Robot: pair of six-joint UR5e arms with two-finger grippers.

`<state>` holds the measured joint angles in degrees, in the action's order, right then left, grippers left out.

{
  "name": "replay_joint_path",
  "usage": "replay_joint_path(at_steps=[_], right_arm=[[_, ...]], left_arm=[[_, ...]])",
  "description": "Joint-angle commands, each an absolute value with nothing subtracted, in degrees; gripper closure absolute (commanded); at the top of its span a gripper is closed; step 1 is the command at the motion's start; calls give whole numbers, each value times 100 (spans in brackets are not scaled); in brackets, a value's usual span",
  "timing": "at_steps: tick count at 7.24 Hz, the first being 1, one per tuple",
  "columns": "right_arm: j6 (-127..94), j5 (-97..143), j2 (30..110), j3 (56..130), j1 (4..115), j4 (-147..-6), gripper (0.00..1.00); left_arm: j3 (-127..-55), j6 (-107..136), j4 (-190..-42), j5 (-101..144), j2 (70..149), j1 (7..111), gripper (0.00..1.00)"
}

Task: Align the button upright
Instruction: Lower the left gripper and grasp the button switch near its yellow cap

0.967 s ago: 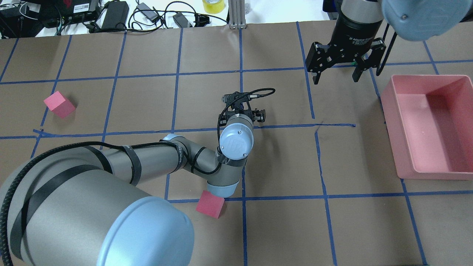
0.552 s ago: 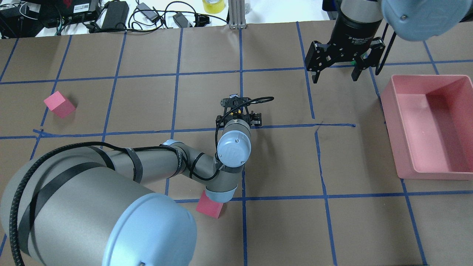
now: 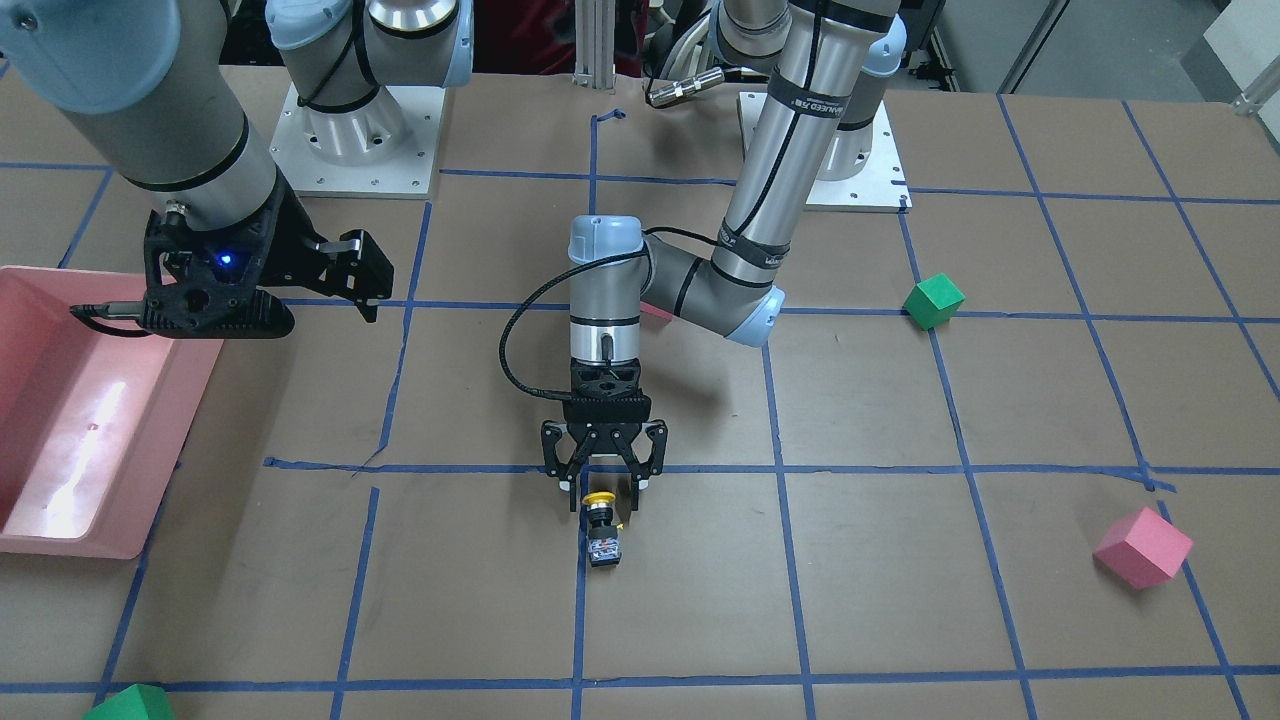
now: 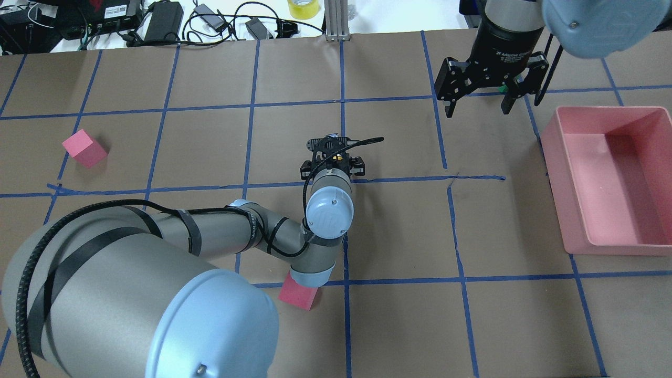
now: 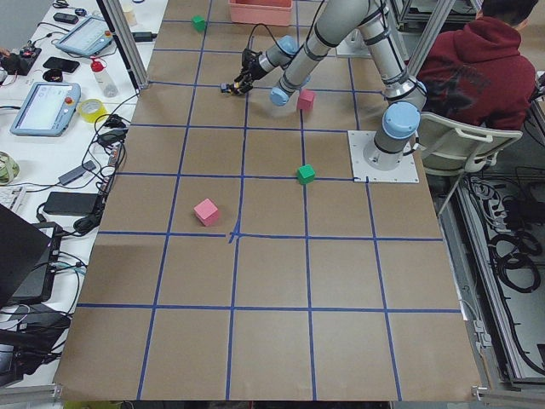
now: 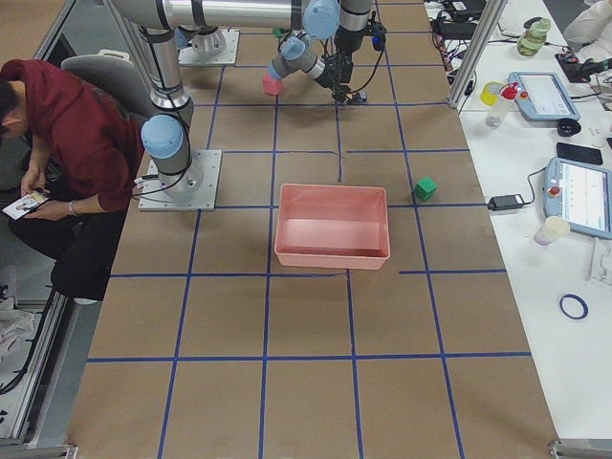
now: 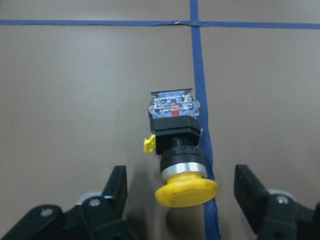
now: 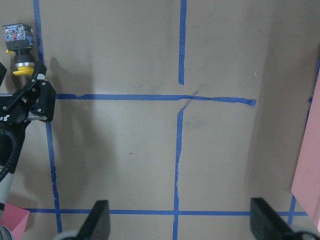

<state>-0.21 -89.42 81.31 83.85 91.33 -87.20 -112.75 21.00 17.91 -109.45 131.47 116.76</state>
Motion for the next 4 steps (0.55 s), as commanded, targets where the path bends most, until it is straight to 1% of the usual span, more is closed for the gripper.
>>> replay_joint_path(at_steps=[1, 2, 4], right_arm=[[-70, -8947, 8130, 8385, 9132, -8719, 0], [-70, -8956, 8139, 8315, 9132, -8727, 0], [8, -8956, 8147, 8253, 9132, -8727, 0]], left_arm=[[-11276, 2092, 1793, -10969, 13148, 11672, 71], [-11268, 2083, 1793, -10977, 13131, 11672, 87], [-11137, 2039, 1531, -10969, 12834, 11585, 88]])
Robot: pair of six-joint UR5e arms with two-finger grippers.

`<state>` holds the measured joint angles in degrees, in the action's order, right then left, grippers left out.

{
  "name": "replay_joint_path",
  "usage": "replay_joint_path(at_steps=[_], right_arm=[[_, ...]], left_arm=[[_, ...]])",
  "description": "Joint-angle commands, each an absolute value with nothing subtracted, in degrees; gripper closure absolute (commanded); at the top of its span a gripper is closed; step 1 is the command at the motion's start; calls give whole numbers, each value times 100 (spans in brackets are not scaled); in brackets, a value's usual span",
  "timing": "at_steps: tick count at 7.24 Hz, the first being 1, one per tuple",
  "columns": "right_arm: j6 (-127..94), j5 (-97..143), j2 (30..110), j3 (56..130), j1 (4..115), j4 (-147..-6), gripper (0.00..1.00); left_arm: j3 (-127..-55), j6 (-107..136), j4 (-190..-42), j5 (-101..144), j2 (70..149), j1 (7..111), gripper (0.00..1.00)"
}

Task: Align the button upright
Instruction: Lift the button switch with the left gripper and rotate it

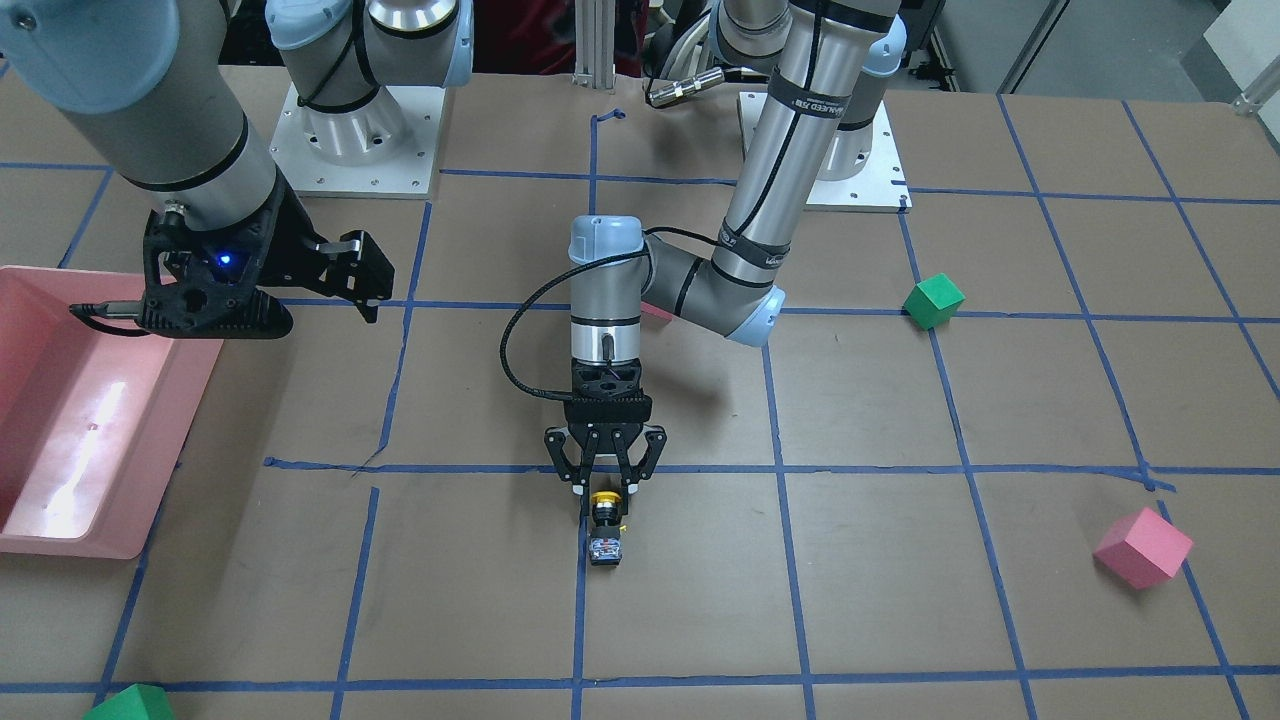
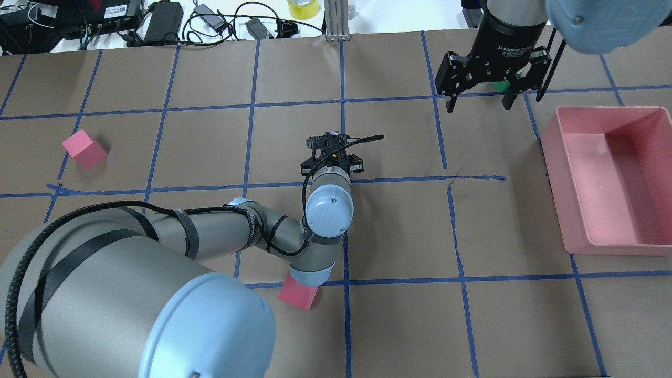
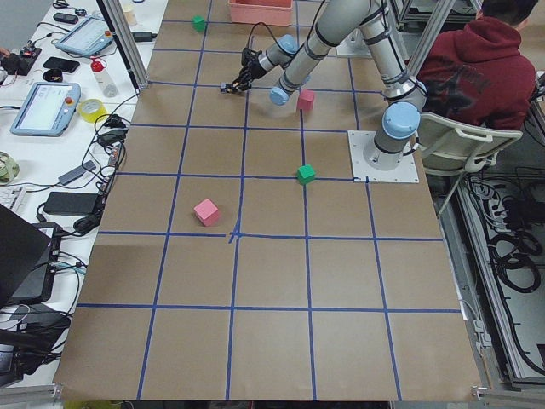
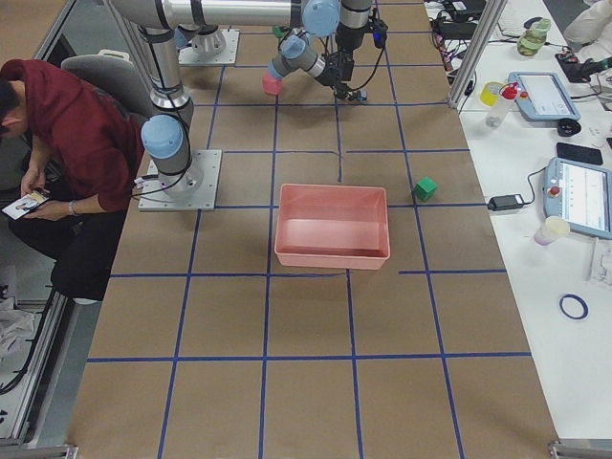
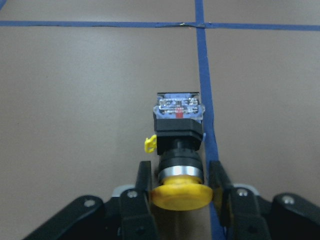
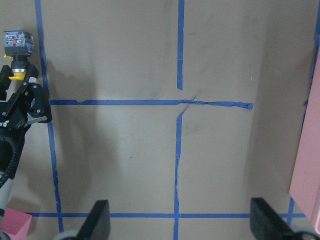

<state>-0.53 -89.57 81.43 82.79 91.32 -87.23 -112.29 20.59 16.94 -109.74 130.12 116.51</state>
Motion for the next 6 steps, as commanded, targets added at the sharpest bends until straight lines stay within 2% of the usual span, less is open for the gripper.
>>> replay_joint_path(at_steps=[1, 2, 3, 5, 6], right_arm=[[-35, -8965, 8147, 8270, 9132, -8719, 0], [-44, -8947, 8147, 8262, 9123, -8727, 0], [-44, -8947, 8147, 8262, 9123, -8736, 0], [18, -8956, 8139, 8366, 9105, -9033, 0], [18, -8965, 8147, 8367, 9105, -9096, 0]], left_arm=[[-11005, 2039, 912, -10847, 12562, 11323, 88], [-10795, 2048, -148, -10585, 12238, 11172, 88], [-10436, 2057, -1498, -10321, 11965, 11127, 93], [-9436, 2545, -4406, -9873, 11621, 11074, 100], [-9074, 3071, -5595, -9226, 11550, 10944, 100]])
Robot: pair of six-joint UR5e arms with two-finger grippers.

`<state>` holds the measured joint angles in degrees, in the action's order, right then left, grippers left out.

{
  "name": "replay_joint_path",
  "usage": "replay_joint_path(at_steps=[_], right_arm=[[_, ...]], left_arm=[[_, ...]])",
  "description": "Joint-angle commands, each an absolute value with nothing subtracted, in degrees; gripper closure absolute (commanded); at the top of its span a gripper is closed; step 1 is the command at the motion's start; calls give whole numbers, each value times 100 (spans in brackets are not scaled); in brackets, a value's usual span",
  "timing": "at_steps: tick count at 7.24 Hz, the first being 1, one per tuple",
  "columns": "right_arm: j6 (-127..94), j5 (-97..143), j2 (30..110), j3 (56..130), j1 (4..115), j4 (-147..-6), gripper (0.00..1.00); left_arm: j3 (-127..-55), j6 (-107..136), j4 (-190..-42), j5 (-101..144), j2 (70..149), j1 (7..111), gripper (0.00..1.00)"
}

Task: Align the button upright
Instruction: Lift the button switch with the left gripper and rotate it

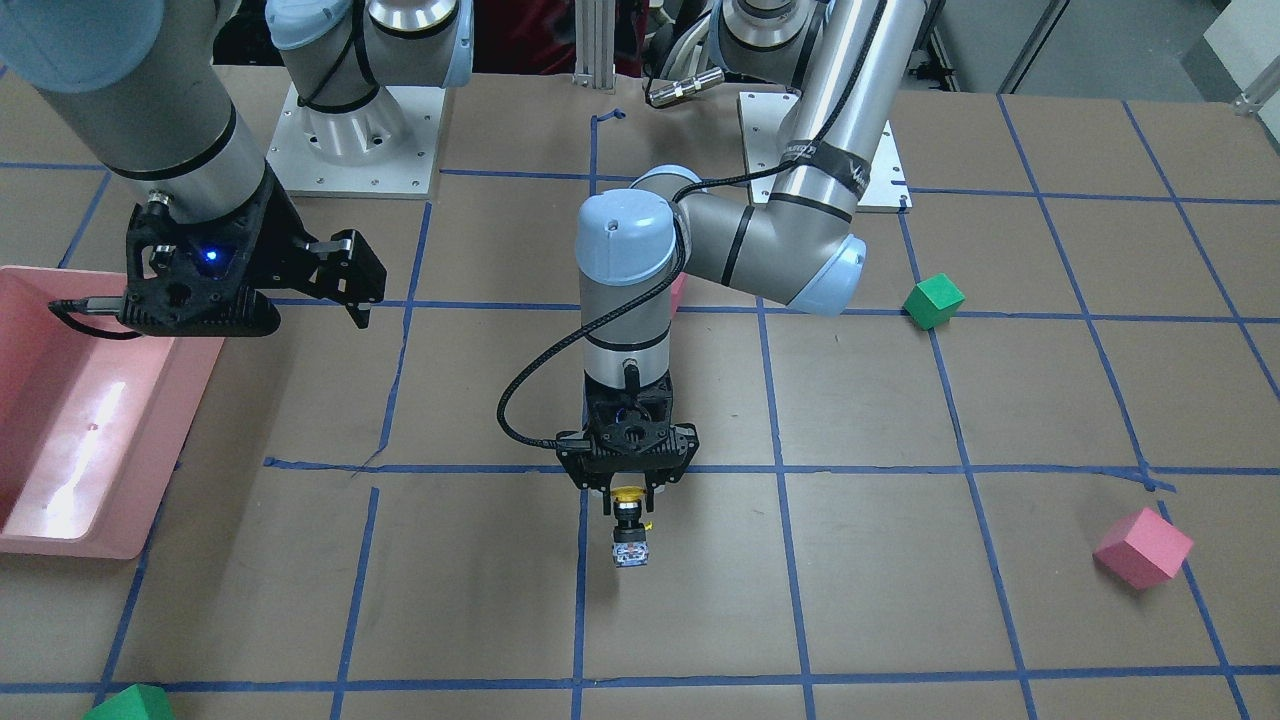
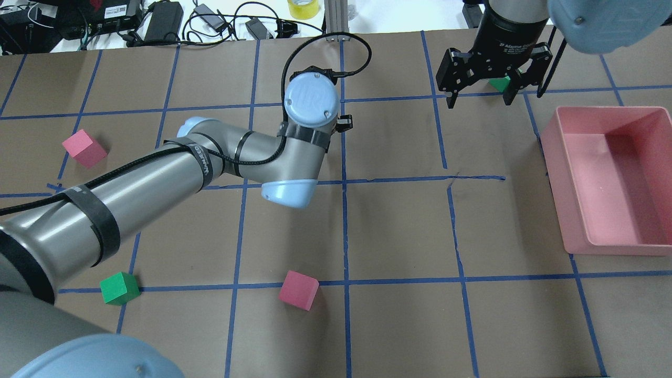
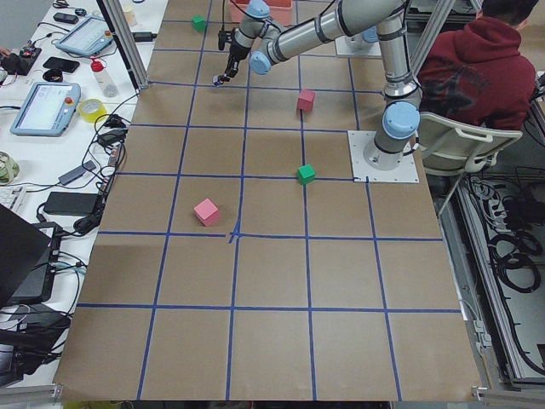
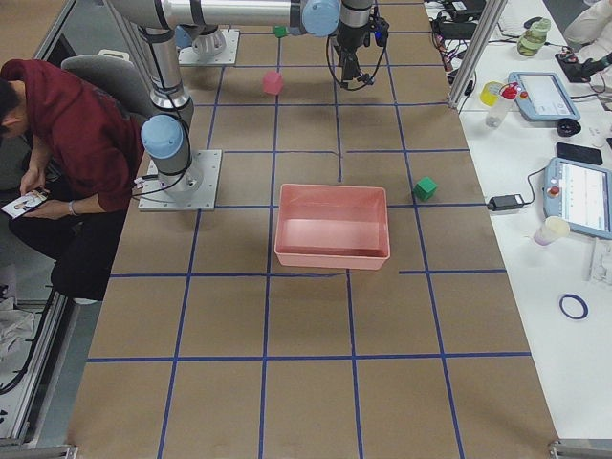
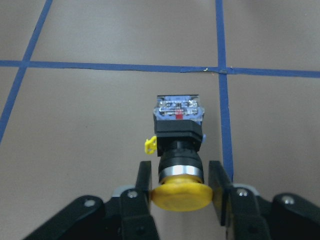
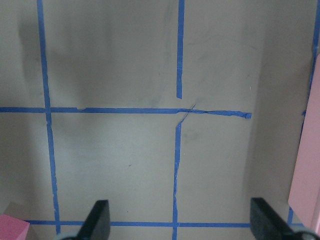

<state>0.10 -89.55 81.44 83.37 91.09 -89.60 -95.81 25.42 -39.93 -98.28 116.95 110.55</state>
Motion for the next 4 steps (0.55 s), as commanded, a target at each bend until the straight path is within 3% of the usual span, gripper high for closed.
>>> replay_joint_path(at_steps=[1, 4], right_arm=[[18, -8982, 8147, 8367, 9105, -9053, 0], [-43, -8974, 8139, 8385, 9105, -8957, 0]], left_arm=[[-8905, 3790, -6155, -8872, 11627, 10803, 100], [-8851, 4806, -6380, -7764, 12075, 10636, 100]])
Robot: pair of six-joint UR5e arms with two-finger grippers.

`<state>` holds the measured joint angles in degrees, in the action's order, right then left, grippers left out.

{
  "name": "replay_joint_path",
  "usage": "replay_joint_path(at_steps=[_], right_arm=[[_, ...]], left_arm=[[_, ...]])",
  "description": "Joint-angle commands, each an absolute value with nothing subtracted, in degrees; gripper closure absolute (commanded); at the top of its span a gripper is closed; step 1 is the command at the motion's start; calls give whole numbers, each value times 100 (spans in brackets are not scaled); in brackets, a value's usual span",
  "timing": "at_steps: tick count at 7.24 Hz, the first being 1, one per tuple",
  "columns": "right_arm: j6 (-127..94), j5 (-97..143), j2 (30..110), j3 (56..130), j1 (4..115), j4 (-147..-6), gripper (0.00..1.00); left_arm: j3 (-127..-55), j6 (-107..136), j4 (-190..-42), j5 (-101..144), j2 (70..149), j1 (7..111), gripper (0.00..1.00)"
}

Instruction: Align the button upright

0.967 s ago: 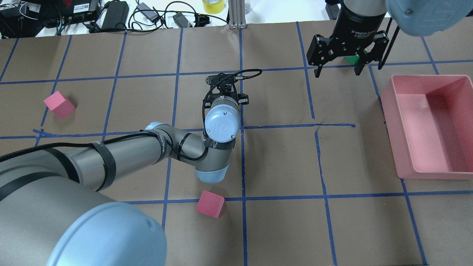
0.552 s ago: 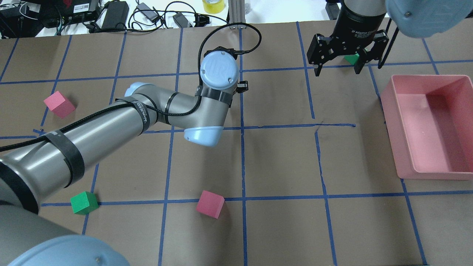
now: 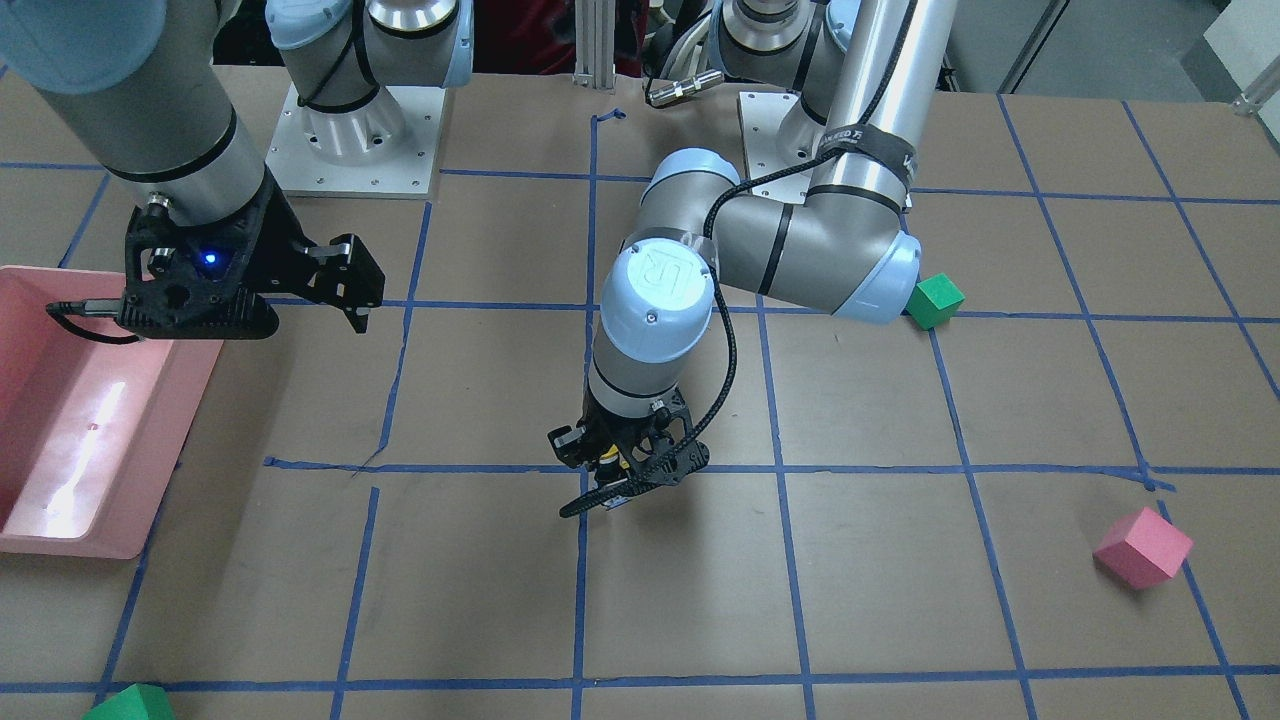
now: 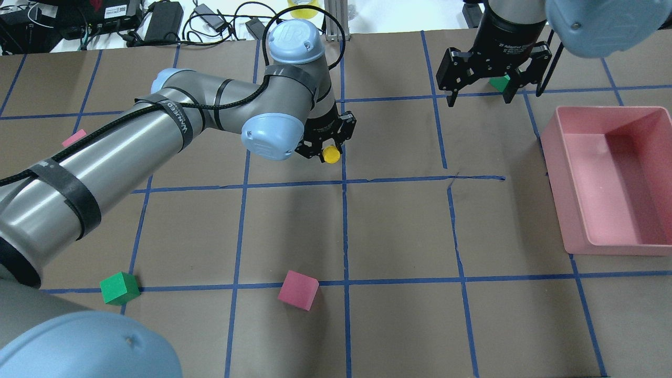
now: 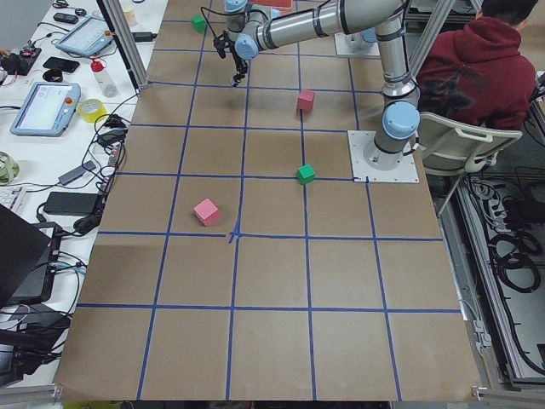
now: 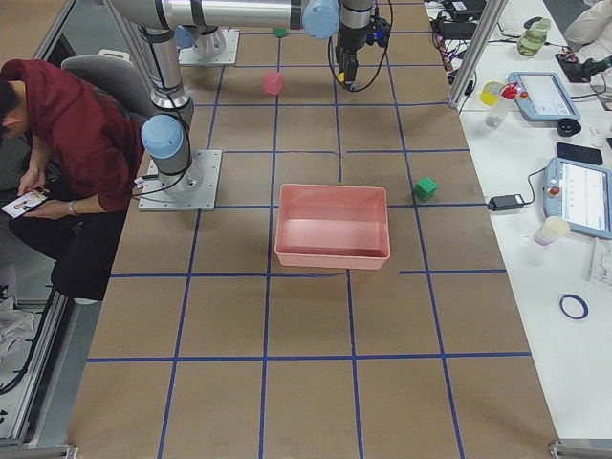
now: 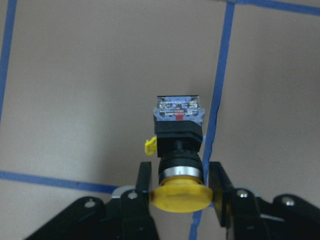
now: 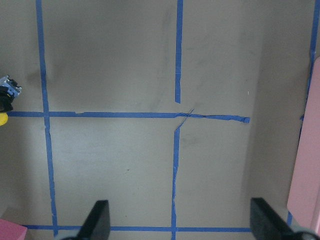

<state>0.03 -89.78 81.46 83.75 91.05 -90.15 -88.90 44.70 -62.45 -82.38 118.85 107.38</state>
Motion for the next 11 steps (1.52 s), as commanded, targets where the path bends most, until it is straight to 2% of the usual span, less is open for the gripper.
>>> replay_joint_path(at_steps=[1, 3, 8, 9, 11], right_arm=[[-61, -8982, 8121, 8385, 9097, -8739, 0], [-70, -9000, 8121, 8385, 9070, -8649, 0], [-61, -9009, 8139, 8385, 9088, -8235, 0], [-79, -9009, 8147, 8367, 9140, -8244, 0], [-70, -9009, 8147, 8376, 9141, -8244, 0]], left_arm=[[-8598, 4999, -6555, -7395, 12241, 10591, 100], [-7895, 5018, -7485, -7269, 12506, 10504, 100], [-7893, 4957, -7726, -6944, 12744, 10415, 100], [-7901, 4652, -7726, -6952, 12770, 10389, 1], [-7840, 4448, -7952, -6952, 12657, 10126, 0]])
